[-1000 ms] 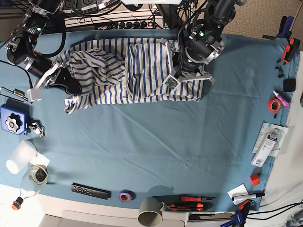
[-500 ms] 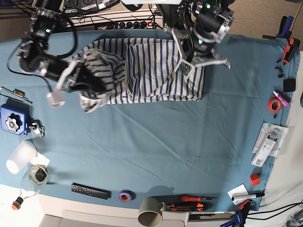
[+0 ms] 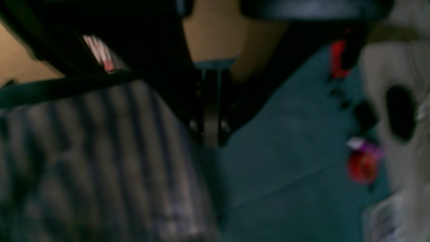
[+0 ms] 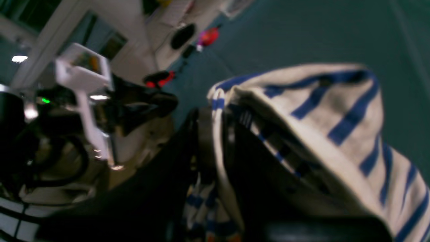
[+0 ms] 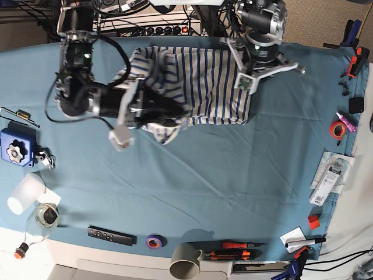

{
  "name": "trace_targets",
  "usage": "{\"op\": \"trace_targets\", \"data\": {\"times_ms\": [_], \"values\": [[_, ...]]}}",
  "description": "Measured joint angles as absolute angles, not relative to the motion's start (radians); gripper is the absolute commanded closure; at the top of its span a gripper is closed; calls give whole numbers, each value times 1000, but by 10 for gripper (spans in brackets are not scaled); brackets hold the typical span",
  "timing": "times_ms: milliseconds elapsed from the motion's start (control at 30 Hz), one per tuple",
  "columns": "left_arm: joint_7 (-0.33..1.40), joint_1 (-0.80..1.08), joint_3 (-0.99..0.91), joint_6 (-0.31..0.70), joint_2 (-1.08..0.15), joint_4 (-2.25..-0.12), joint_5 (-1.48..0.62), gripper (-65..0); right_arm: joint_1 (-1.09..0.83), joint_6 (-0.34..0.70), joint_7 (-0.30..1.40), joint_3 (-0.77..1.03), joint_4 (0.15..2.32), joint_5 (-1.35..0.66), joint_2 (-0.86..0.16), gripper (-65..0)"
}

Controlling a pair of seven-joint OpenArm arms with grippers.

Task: Fold the T-shirt properly
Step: 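Fold the held end with the right gripper over onto the stack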

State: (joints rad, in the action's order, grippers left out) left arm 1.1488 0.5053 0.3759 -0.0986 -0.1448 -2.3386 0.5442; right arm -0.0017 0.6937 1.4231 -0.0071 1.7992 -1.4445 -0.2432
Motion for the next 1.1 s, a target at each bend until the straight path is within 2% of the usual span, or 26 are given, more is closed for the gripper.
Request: {"op": "trace_targets", "data": {"times_ms": [267, 400, 567, 733, 767, 900, 1100], "values": [[1187, 534, 376, -154, -144, -2339, 633, 0, 56, 694, 1424, -125, 1797, -1446, -155, 0], [1216, 534, 376, -229, -144, -2339, 726, 0, 68, 697, 1423, -174, 1756, -1331, -117, 0], [1219, 534, 376, -228, -144, -2339, 722, 0, 86, 696, 1423, -245, 1726, -1219, -97, 0], [1219, 534, 376, -228, -144, -2339, 722, 0, 83, 697, 1424, -299, 1726, -1219, -97, 0], [1220, 534, 376, -228, -144, -2339, 722, 0, 83, 697, 1422, -305, 1726, -1210, -97, -7], [1223, 534, 376, -228, -144, -2339, 722, 0, 83, 697, 1421, -317, 1725, -1146, -88, -122], [1223, 534, 376, -229, -144, -2339, 722, 0, 83, 697, 1416, -315, 1725, -1015, -35, -126]]}}
